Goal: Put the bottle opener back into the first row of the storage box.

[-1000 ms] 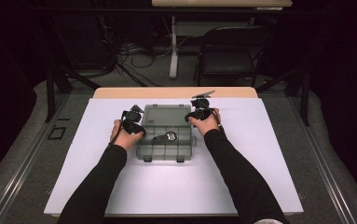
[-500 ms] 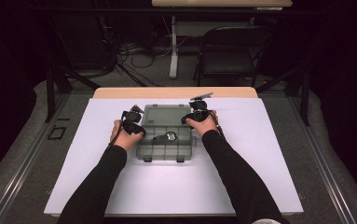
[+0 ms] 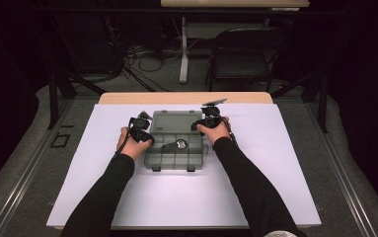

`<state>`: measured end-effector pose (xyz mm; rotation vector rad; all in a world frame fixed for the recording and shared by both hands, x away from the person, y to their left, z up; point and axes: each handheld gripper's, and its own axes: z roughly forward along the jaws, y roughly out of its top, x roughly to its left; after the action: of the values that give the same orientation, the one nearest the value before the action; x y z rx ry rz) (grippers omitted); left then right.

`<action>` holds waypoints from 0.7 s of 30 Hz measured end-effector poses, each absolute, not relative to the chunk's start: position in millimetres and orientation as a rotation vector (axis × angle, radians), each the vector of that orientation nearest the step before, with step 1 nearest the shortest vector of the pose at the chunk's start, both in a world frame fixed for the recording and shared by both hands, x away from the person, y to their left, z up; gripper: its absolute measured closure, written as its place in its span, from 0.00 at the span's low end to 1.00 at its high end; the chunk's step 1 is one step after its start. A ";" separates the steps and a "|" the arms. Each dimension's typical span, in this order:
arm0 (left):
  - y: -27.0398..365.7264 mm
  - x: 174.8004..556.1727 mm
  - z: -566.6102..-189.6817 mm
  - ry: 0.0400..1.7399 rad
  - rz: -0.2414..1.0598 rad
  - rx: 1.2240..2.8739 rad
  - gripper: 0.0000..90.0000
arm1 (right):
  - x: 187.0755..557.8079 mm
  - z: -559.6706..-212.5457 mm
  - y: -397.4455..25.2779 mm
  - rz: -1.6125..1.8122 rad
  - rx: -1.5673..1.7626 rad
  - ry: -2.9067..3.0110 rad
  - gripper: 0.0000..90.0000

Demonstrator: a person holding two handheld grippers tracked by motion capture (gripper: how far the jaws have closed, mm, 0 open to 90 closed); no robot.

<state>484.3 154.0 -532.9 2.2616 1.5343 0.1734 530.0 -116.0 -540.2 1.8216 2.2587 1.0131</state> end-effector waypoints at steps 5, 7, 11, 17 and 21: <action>154.0 484.4 -533.0 1.535 0.173 2.261 0.85 | 531.3 -541.1 -116.8 1.020 1.845 2.259 0.47; 154.1 484.5 -532.9 1.536 0.172 2.261 0.85 | 532.3 -542.2 -118.1 1.032 1.859 2.261 0.47; 154.1 484.4 -533.0 1.537 0.171 2.259 0.85 | 533.3 -544.1 -117.6 1.069 1.892 2.252 0.46; 154.1 484.5 -532.9 1.538 0.171 2.259 0.85 | 533.0 -543.1 -117.0 1.064 1.875 2.254 0.47; 153.9 484.4 -532.9 1.543 0.171 2.256 0.85 | 533.6 -542.8 -117.1 1.071 1.866 2.246 0.48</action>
<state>484.4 153.9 -532.9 2.2563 1.5433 0.1715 533.6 -117.1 -542.8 1.8664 2.2462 1.0708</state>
